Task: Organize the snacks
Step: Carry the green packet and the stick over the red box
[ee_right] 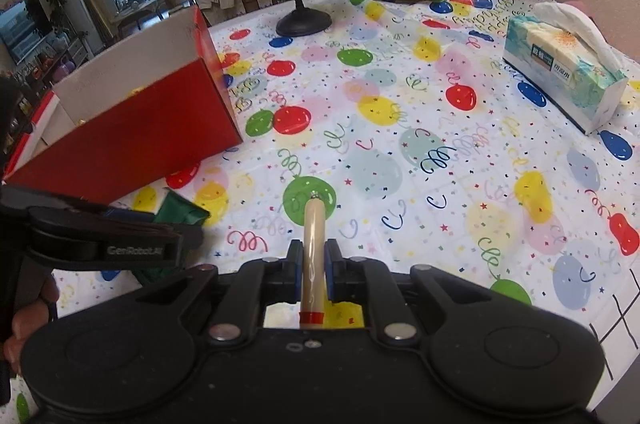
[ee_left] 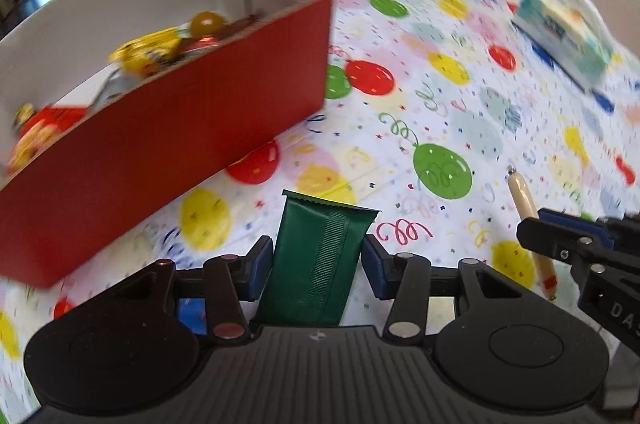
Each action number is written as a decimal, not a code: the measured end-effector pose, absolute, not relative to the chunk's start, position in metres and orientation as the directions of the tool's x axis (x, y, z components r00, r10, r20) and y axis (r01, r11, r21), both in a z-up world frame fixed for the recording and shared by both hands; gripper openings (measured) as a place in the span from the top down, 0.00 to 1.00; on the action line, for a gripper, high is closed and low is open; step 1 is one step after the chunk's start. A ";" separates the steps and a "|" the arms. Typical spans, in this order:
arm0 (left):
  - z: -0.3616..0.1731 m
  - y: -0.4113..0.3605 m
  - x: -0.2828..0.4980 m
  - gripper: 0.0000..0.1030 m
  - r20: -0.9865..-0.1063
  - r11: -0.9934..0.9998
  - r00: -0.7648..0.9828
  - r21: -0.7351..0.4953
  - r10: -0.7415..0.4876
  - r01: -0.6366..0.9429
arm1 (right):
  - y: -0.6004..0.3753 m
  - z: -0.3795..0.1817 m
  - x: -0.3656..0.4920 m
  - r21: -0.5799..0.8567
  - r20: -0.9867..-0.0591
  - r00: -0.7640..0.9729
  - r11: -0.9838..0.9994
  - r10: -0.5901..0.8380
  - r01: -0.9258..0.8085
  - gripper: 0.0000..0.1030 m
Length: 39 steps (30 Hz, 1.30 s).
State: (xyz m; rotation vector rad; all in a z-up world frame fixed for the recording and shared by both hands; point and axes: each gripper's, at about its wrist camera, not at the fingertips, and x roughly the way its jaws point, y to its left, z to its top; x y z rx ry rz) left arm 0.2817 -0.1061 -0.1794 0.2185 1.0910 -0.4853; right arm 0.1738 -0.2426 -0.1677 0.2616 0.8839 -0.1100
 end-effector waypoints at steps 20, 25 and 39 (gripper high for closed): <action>-0.077 -0.008 0.243 0.61 -0.787 0.952 0.548 -0.163 -0.285 0.260 | -0.190 -0.088 0.172 0.181 -0.688 0.716 0.983 0.120 0.008 0.91; -0.051 0.012 0.246 0.61 -0.752 0.962 0.604 -0.159 -0.265 0.223 | -0.172 -0.067 0.190 0.176 -0.663 0.729 0.982 0.168 -0.067 0.91; -0.028 0.033 0.303 0.61 -0.732 0.987 0.662 -0.109 -0.157 0.114 | -0.140 -0.042 0.278 0.167 -0.653 0.715 0.968 0.249 -0.185 0.91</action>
